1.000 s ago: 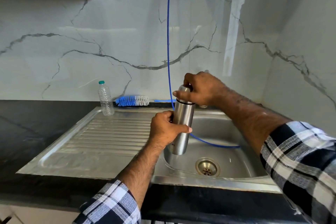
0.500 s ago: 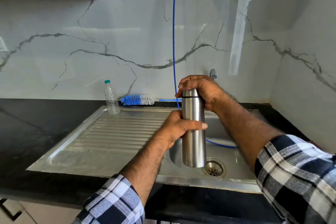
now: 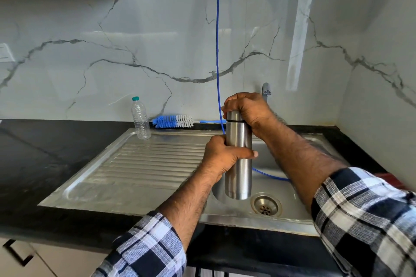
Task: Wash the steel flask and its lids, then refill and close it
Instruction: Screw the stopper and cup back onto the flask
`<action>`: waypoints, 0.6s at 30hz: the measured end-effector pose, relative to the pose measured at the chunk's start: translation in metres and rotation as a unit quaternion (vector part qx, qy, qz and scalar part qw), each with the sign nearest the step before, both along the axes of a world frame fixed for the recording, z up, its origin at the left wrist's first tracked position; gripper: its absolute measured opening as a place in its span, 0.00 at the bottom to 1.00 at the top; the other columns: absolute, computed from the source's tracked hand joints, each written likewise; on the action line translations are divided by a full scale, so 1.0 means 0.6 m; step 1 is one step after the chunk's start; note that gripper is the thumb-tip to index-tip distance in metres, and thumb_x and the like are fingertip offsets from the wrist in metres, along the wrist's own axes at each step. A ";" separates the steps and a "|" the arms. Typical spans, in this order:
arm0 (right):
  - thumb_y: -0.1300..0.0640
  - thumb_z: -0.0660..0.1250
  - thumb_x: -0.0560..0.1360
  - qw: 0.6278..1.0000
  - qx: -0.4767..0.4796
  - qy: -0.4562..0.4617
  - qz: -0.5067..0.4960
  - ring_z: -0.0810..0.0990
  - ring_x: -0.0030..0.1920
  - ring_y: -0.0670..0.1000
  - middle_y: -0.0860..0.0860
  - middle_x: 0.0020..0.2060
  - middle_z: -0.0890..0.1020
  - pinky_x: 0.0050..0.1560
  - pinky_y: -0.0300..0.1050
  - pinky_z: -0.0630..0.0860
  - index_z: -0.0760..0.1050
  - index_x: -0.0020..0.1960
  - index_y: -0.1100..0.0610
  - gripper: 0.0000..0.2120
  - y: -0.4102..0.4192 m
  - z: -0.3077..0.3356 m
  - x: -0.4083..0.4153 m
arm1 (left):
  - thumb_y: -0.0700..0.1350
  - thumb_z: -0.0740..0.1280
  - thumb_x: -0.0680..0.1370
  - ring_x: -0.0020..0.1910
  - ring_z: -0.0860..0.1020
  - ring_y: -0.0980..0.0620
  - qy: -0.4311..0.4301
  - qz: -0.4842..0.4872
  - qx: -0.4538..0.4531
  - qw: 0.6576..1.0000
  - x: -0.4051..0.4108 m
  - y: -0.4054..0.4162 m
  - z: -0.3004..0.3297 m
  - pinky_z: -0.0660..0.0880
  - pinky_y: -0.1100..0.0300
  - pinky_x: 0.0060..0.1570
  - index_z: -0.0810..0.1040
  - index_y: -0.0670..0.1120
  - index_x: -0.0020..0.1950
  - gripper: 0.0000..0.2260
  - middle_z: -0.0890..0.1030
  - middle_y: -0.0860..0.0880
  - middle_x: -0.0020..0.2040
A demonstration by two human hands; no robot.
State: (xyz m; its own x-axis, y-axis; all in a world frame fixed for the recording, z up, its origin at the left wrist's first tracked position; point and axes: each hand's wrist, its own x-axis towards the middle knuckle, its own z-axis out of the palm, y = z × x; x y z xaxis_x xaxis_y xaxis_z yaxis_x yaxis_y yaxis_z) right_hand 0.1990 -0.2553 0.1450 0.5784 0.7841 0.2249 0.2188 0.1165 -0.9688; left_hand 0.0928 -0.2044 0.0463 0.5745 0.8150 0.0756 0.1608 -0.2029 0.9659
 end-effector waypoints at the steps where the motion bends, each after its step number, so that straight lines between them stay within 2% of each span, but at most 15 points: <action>1: 0.64 0.77 0.69 1.000 0.001 -0.004 -0.004 0.85 0.38 0.54 0.55 0.38 0.88 0.46 0.54 0.86 0.85 0.40 0.57 0.04 0.000 0.000 -0.001 | 0.50 0.88 0.58 0.45 0.87 0.52 0.001 0.006 0.003 1.000 0.000 -0.001 0.000 0.85 0.52 0.51 0.85 0.50 0.53 0.26 0.88 0.53 0.45; 6: 0.64 0.77 0.69 1.000 0.007 -0.021 -0.012 0.84 0.35 0.49 0.48 0.33 0.86 0.40 0.45 0.83 0.84 0.39 0.56 0.05 0.005 -0.006 -0.005 | 0.52 0.88 0.56 0.43 0.87 0.55 0.004 0.026 0.014 1.000 -0.002 -0.004 -0.005 0.85 0.53 0.49 0.85 0.51 0.51 0.26 0.88 0.54 0.43; 10: 0.61 0.78 0.68 0.999 0.011 -0.039 -0.009 0.84 0.36 0.52 0.51 0.36 0.87 0.42 0.48 0.83 0.85 0.41 0.57 0.03 0.009 -0.011 -0.004 | 0.54 0.88 0.56 0.41 0.87 0.56 0.008 0.033 0.038 0.999 -0.007 -0.003 -0.009 0.86 0.52 0.48 0.85 0.51 0.49 0.25 0.88 0.55 0.42; 12: 0.53 0.80 0.68 0.997 0.006 -0.082 0.013 0.87 0.41 0.57 0.53 0.40 0.88 0.46 0.53 0.86 0.85 0.45 0.55 0.09 0.017 -0.011 0.006 | 0.56 0.88 0.56 0.39 0.86 0.57 0.007 0.044 0.056 0.997 -0.010 0.004 -0.004 0.86 0.53 0.46 0.85 0.51 0.47 0.25 0.87 0.56 0.40; 15: 0.32 0.81 0.64 0.976 -0.060 -0.206 0.016 0.87 0.46 0.50 0.47 0.46 0.87 0.50 0.51 0.85 0.81 0.55 0.46 0.27 0.028 0.002 0.022 | 0.62 0.87 0.54 0.38 0.85 0.59 0.008 0.089 0.090 0.992 -0.022 0.034 0.014 0.85 0.56 0.44 0.84 0.53 0.46 0.27 0.87 0.57 0.39; 18: 0.25 0.79 0.60 0.961 -0.083 -0.265 0.007 0.87 0.45 0.51 0.49 0.43 0.87 0.51 0.54 0.85 0.82 0.50 0.48 0.32 0.056 0.018 0.020 | 0.61 0.86 0.55 0.38 0.85 0.57 0.015 0.131 0.119 0.984 -0.044 0.084 0.038 0.85 0.55 0.42 0.83 0.53 0.45 0.26 0.86 0.56 0.38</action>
